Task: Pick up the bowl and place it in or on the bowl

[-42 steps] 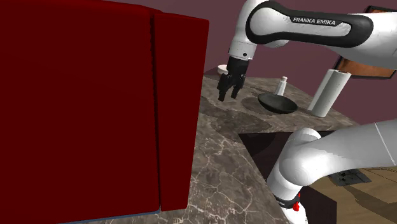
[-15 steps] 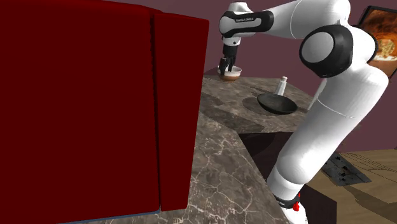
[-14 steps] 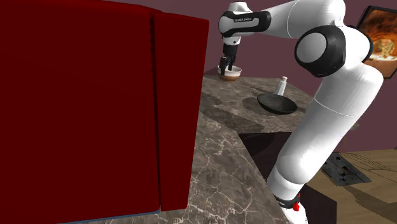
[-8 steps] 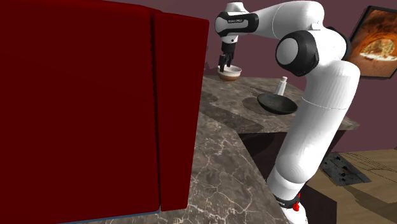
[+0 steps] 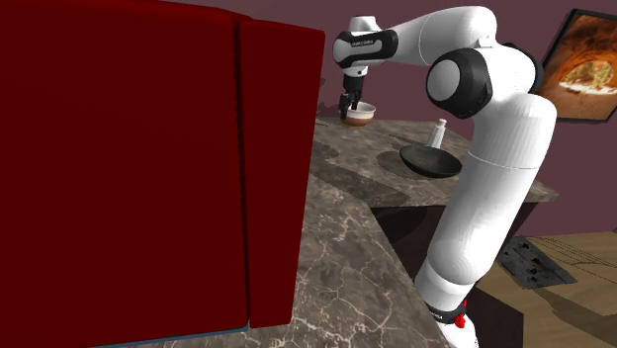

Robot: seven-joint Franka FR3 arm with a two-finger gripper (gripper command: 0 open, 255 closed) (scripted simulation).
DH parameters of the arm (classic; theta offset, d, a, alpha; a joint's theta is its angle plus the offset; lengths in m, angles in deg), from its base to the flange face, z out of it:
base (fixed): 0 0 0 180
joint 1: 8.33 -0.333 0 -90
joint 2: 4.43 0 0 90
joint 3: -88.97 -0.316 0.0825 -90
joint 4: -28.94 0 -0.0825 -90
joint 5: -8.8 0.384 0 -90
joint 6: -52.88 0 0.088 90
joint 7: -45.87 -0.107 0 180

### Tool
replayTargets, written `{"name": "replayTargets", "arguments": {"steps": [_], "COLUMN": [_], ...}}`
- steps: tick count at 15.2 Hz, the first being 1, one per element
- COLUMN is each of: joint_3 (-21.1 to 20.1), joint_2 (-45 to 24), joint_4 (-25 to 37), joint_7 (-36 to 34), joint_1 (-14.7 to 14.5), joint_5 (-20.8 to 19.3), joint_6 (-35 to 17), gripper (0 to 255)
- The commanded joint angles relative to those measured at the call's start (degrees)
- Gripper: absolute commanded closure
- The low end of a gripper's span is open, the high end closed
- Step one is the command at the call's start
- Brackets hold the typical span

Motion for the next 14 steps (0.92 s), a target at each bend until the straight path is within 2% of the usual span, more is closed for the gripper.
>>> {"name": "replayTargets", "arguments": {"steps": [1,5,6,14], "joint_3": [0.01,0.01,0.01,0.01], "joint_2": [-0.03,-0.03,-0.03,-0.03], "joint_4": [-0.15,-0.14,-0.14,-0.12], "joint_7": [0.02,0.02,0.02,0.01], "joint_1": [0.02,0.02,0.02,0.02], "joint_5": [0.02,0.01,0.01,0.02], "joint_6": [-0.2,-0.19,-0.19,-0.17], "gripper": [0,0,255,255]}}
